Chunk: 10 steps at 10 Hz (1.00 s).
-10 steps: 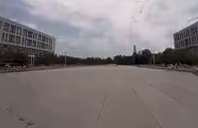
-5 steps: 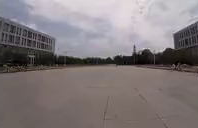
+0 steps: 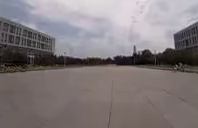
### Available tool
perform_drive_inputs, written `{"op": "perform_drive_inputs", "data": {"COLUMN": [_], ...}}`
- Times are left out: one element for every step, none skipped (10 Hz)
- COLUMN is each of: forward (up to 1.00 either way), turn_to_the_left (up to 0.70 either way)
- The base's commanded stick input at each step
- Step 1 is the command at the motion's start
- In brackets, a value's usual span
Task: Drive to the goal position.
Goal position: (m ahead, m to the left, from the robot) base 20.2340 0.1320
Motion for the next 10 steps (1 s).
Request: {"op": "perform_drive_inputs", "data": {"forward": [0.7, 0.7, 0.7, 0.7, 0.7, 0.7, 0.7, 0.7, 0.7, 0.7], "turn_to_the_left": [0.0, 0.0, 0.0, 0.0, 0.0, 0.0, 0.0, 0.0, 0.0, 0.0]}}
